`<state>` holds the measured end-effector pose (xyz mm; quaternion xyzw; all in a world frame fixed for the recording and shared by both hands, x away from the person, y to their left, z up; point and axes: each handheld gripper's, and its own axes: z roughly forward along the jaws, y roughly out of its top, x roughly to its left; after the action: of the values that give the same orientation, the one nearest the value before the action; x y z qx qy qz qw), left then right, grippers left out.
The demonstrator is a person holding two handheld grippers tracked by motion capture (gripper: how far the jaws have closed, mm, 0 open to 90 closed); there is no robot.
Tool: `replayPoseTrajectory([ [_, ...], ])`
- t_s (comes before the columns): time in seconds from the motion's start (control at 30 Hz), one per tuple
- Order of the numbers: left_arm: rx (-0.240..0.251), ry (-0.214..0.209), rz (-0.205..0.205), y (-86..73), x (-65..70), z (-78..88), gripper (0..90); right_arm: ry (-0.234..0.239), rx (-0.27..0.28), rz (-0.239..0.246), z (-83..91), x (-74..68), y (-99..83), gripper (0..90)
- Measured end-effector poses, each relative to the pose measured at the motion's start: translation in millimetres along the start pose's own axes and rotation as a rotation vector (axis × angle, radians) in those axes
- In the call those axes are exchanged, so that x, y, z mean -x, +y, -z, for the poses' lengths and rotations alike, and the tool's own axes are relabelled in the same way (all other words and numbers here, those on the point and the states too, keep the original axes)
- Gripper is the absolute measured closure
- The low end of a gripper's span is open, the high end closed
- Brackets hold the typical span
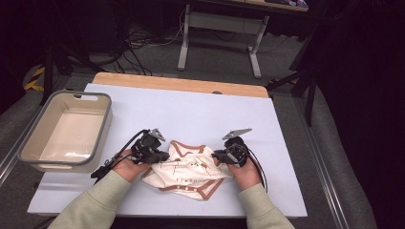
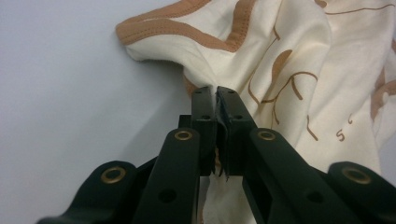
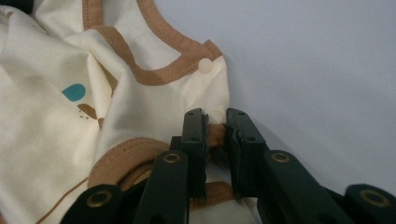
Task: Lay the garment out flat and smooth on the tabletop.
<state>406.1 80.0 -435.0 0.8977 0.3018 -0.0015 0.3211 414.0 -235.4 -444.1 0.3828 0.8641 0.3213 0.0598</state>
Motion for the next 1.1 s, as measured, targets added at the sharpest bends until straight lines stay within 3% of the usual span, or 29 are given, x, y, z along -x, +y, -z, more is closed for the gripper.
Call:
replayPoseTrajectory([
  [0.03, 0.003, 0.002, 0.007, 0.2, -0.2, 0.6, 86.2, -0.006, -0.001, 0.010, 0.2, 0.2, 0.8, 79.1],
  [0.17, 0.029, 0.009, 0.019, 2.3, -3.2, -0.8, 83.4, -0.136, 0.061, 0.049, 12.2, 3.9, 3.4, 78.9],
  [0.23, 0.039, 0.030, 0.020, 4.3, -5.5, -3.8, 75.1, -0.187, 0.078, 0.051, 15.4, 6.9, 2.8, 77.1],
  [0.3, 0.058, 0.065, 0.020, 5.5, -7.9, -5.1, 66.3, -0.242, 0.076, 0.060, 14.0, 10.0, 0.5, 69.8],
  [0.37, 0.082, 0.048, 0.046, 5.8, -12.5, -2.8, 59.7, -0.230, 0.091, 0.037, 14.8, 12.2, -1.6, 63.7],
  [0.43, 0.127, 0.059, 0.063, 6.5, -16.4, 0.9, 55.5, -0.243, 0.120, 0.025, 18.6, 12.2, -2.6, 54.9],
  [0.57, 0.186, 0.066, 0.083, 13.4, -22.5, 1.9, 53.6, -0.181, 0.150, -0.040, 24.9, 13.6, -4.9, 43.1],
  [0.6, 0.186, 0.059, 0.088, 16.5, -23.3, -0.2, 53.6, -0.154, 0.144, -0.066, 24.1, 13.6, -5.6, 40.2],
  [0.7, 0.158, 0.062, 0.078, 24.0, -23.5, -9.0, 56.2, -0.139, 0.098, -0.090, 17.4, 12.5, -6.3, 35.6],
  [0.8, 0.121, 0.041, 0.078, 27.1, -23.8, -22.0, 63.3, -0.159, 0.044, -0.079, 10.5, 11.2, -6.4, 40.9],
  [0.87, 0.065, 0.030, 0.065, 28.4, -23.3, -30.3, 71.9, -0.160, 0.019, -0.060, 5.5, 9.2, -6.6, 46.6],
  [0.93, 0.035, 0.021, 0.052, 28.8, -21.9, -34.1, 81.9, -0.185, 0.002, -0.020, 5.0, 4.6, -5.2, 59.2],
  [1.03, 0.022, 0.014, 0.049, 28.2, -17.8, -32.5, 85.8, -0.120, -0.009, -0.005, 4.8, -0.3, -4.4, 84.6],
  [1.1, 0.006, 0.008, 0.049, 26.7, -14.9, -28.3, 86.2, -0.109, -0.012, 0.002, 5.2, -1.7, -4.0, 86.2],
])
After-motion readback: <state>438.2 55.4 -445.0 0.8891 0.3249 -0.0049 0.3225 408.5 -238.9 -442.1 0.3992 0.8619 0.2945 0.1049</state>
